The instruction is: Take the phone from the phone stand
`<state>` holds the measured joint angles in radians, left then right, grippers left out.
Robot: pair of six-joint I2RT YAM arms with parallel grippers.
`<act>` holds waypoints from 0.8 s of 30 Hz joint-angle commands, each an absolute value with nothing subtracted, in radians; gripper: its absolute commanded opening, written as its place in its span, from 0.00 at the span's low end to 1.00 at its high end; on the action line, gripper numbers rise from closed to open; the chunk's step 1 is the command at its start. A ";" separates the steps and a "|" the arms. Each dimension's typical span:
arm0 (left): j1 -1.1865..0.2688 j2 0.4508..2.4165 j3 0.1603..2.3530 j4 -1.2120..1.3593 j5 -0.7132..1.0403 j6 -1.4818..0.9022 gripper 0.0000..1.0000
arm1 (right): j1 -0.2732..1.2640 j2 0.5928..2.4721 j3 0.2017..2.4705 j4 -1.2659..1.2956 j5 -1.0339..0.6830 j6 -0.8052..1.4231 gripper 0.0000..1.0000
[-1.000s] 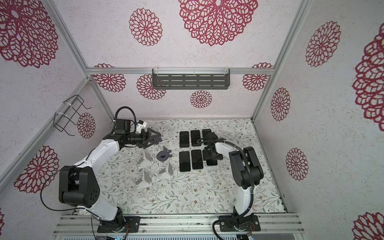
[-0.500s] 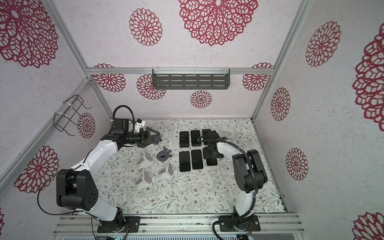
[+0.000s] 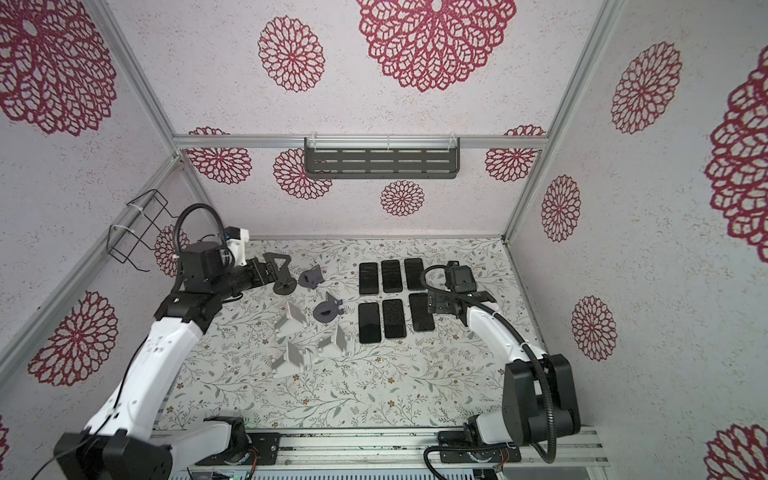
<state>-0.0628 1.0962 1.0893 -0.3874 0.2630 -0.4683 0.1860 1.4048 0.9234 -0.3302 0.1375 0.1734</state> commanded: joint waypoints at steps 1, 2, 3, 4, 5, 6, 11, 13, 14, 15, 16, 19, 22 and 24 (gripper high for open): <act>-0.056 0.992 0.957 -0.328 -0.190 -0.376 0.97 | 0.154 1.368 0.875 -0.198 0.199 0.151 0.99; -0.055 0.949 0.894 -0.290 -0.291 -0.369 0.97 | 0.145 1.371 0.855 -0.171 0.224 0.152 0.99; -0.055 0.911 0.839 -0.255 -0.373 -0.356 0.98 | 0.140 1.374 0.831 -0.134 0.252 0.151 0.99; -0.055 0.879 0.791 -0.223 -0.432 -0.349 0.97 | 0.137 1.376 0.804 -0.093 0.274 0.142 0.99; -0.054 0.849 0.738 -0.186 -0.492 -0.348 0.97 | 0.138 1.376 0.772 -0.036 0.283 0.115 0.99; -0.054 0.821 0.685 -0.141 -0.535 -0.346 0.97 | 0.137 1.379 0.735 0.025 0.288 0.088 0.99; -0.052 0.807 0.456 0.143 -0.560 -0.269 0.97 | 0.131 1.415 0.633 0.243 0.305 0.076 0.99; -0.051 0.844 0.422 0.191 -0.558 -0.236 0.97 | 0.127 1.430 0.603 0.316 0.329 0.071 0.99; -0.049 0.869 0.406 0.222 -0.557 -0.215 0.97 | 0.125 1.438 0.586 0.351 0.342 0.064 0.99; -0.048 0.890 0.393 0.250 -0.556 -0.197 0.97 | 0.122 1.445 0.573 0.388 0.347 0.054 0.99; -0.046 0.919 0.383 0.284 -0.553 -0.182 0.97 | 0.118 1.455 0.558 0.434 0.353 0.044 0.99; -0.042 1.006 0.353 0.406 -0.531 -0.165 0.97 | 0.110 1.480 0.525 0.541 0.353 0.019 0.99; -0.027 1.104 0.347 0.520 -0.475 -0.154 0.97 | 0.107 1.488 0.509 0.620 0.339 -0.003 0.99; -0.022 1.175 0.353 0.583 -0.446 -0.145 0.97 | 0.107 1.488 0.490 0.681 0.325 -0.020 0.99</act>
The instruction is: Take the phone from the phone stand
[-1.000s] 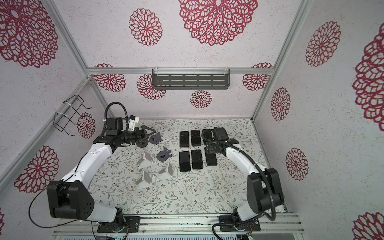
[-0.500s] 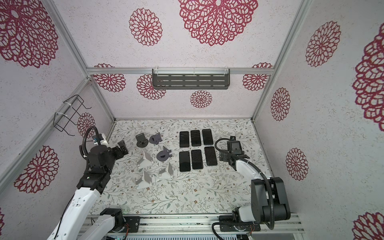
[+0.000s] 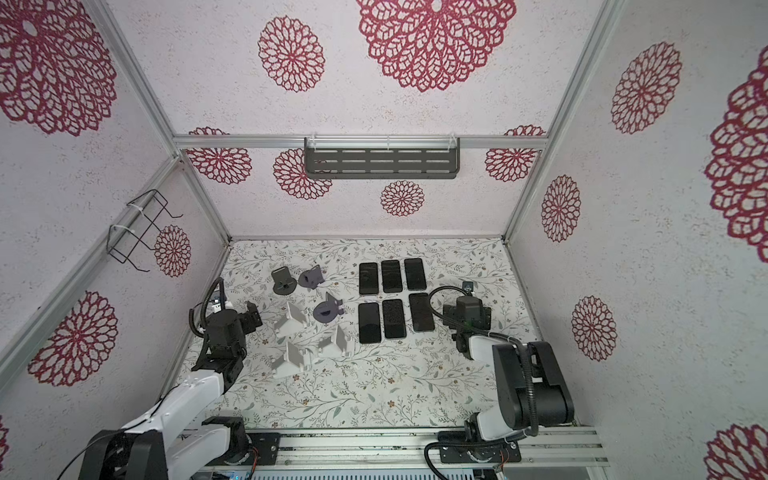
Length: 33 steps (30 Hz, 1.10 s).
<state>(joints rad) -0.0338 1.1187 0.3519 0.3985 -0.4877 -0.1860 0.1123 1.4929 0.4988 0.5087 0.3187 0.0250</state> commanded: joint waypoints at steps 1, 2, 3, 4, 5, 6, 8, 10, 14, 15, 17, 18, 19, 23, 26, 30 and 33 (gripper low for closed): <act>-0.019 1.216 0.355 0.625 -0.434 -0.137 0.97 | 0.106 1.489 0.483 0.700 0.312 -0.029 0.99; -0.015 1.255 0.361 0.660 -0.427 -0.132 0.97 | 0.106 1.489 0.477 0.717 0.303 -0.038 0.99; -0.012 1.289 0.366 0.687 -0.425 -0.131 0.97 | 0.106 1.489 0.472 0.733 0.298 -0.043 0.99; -0.006 1.324 0.371 0.717 -0.411 -0.131 0.97 | 0.106 1.489 0.463 0.758 0.300 -0.049 0.99; -0.002 1.349 0.386 0.730 -0.401 -0.125 0.97 | 0.104 1.492 0.446 0.809 0.302 -0.050 0.99; -0.002 1.359 0.403 0.711 -0.394 -0.113 0.97 | 0.103 1.497 0.434 0.848 0.296 -0.040 0.99; 0.004 1.383 0.427 0.699 -0.397 -0.099 0.97 | 0.097 1.514 0.423 0.883 0.297 -0.034 0.99; 0.016 1.403 0.428 0.725 -0.373 -0.084 0.97 | 0.089 1.508 0.407 0.908 0.289 -0.023 0.99; 0.055 1.494 0.411 0.858 -0.303 -0.089 0.97 | 0.081 1.492 0.341 1.013 0.282 -0.016 0.99; 0.059 1.508 0.413 0.870 -0.294 -0.087 0.97 | 0.080 1.490 0.323 1.041 0.282 -0.014 0.99; 0.071 1.520 0.418 0.850 -0.280 -0.098 0.97 | 0.071 1.494 0.287 1.121 0.270 -0.008 0.99; 0.075 1.529 0.415 0.856 -0.266 -0.104 0.97 | 0.066 1.496 0.275 1.140 0.261 -0.004 0.99; 0.076 1.547 0.410 0.895 -0.261 -0.098 0.97 | 0.060 1.503 0.264 1.160 0.252 0.000 0.99; 0.081 1.543 0.416 0.870 -0.258 -0.105 0.98 | 0.052 1.542 0.243 1.241 0.241 0.000 0.99; 0.089 1.553 0.419 0.885 -0.245 -0.109 0.97 | 0.052 1.544 0.244 1.232 0.258 0.006 0.99; 0.092 1.553 0.421 0.878 -0.242 -0.112 0.98 | 0.049 1.534 0.252 1.203 0.261 0.014 0.99; 0.093 1.552 0.422 0.876 -0.240 -0.112 0.97 | 0.049 1.539 0.252 1.212 0.258 0.013 0.99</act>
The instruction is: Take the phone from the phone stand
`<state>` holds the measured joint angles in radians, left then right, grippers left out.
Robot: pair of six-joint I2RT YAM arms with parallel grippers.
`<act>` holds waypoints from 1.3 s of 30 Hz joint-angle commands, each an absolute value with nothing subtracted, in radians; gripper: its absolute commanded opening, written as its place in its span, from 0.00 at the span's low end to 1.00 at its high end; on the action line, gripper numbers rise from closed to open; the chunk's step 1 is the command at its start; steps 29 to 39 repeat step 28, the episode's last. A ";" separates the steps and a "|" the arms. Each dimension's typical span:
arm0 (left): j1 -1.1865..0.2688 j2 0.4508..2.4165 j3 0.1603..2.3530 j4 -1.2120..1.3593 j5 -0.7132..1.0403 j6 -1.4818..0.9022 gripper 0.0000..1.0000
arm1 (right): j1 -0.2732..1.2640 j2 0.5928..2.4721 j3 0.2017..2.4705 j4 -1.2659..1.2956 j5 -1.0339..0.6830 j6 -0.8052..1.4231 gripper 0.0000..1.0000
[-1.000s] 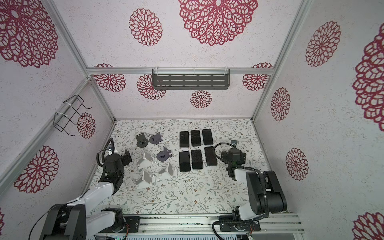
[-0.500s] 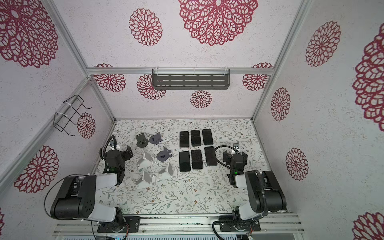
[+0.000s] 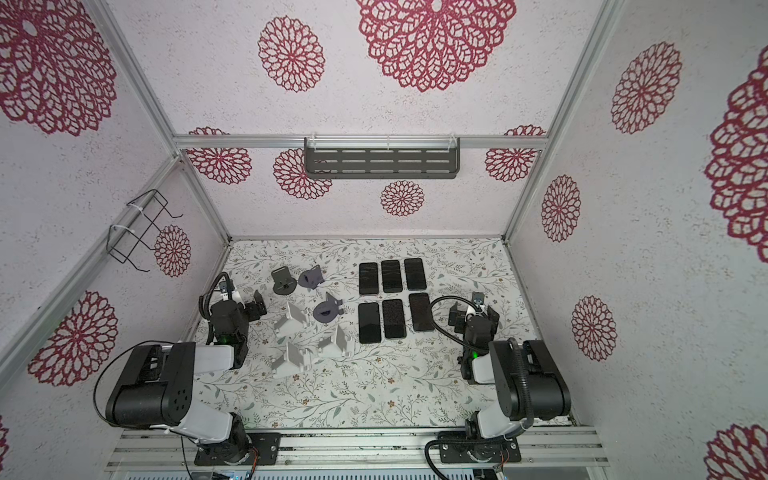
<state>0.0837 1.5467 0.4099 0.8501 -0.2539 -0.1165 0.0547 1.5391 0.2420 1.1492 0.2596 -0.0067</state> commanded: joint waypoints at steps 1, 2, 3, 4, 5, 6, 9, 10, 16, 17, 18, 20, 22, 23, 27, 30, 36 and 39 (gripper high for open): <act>0.095 1.552 0.423 0.874 -0.238 -0.113 0.97 | 0.049 1.535 0.253 1.201 0.258 0.016 0.99; 0.095 1.552 0.424 0.873 -0.237 -0.115 0.97 | 0.049 1.537 0.252 1.206 0.259 0.014 0.99; 0.097 1.551 0.424 0.873 -0.236 -0.114 0.97 | 0.049 1.537 0.253 1.209 0.258 0.015 0.99; 0.097 1.552 0.424 0.874 -0.235 -0.115 0.98 | 0.049 1.535 0.253 1.202 0.259 0.015 0.99; 0.097 1.551 0.424 0.872 -0.235 -0.116 0.97 | 0.049 1.538 0.252 1.210 0.259 0.014 0.99; 0.097 1.552 0.424 0.872 -0.235 -0.116 0.97 | 0.049 1.536 0.253 1.204 0.259 0.014 0.99; 0.098 1.552 0.423 0.872 -0.234 -0.116 0.97 | 0.049 1.537 0.252 1.205 0.259 0.014 0.99; 0.097 1.552 0.423 0.872 -0.234 -0.115 0.97 | 0.049 1.537 0.252 1.205 0.258 0.014 0.99; 0.098 1.551 0.424 0.873 -0.233 -0.115 0.98 | 0.049 1.537 0.253 1.205 0.260 0.015 0.99; 0.097 1.552 0.423 0.874 -0.233 -0.115 0.97 | 0.049 1.537 0.254 1.205 0.261 0.014 0.99; 0.098 1.552 0.424 0.873 -0.234 -0.115 0.98 | 0.049 1.538 0.256 1.201 0.259 0.014 0.99; 0.098 1.552 0.424 0.872 -0.232 -0.115 0.97 | 0.049 1.541 0.260 1.195 0.259 0.016 0.99; 0.097 1.551 0.423 0.872 -0.232 -0.115 0.97 | 0.049 1.540 0.263 1.189 0.257 0.017 0.99; 0.099 1.552 0.424 0.872 -0.231 -0.115 0.97 | 0.048 1.540 0.264 1.190 0.256 0.017 0.99; 0.099 1.551 0.423 0.872 -0.230 -0.117 0.97 | 0.048 1.536 0.255 1.199 0.257 0.017 0.99; 0.100 1.551 0.423 0.872 -0.230 -0.117 0.97 | 0.048 1.536 0.250 1.209 0.261 0.015 0.99; 0.100 1.551 0.423 0.872 -0.230 -0.117 0.97 | 0.048 1.536 0.250 1.209 0.261 0.015 0.99; 0.100 1.551 0.423 0.872 -0.230 -0.117 0.97 | 0.048 1.536 0.250 1.209 0.261 0.015 0.99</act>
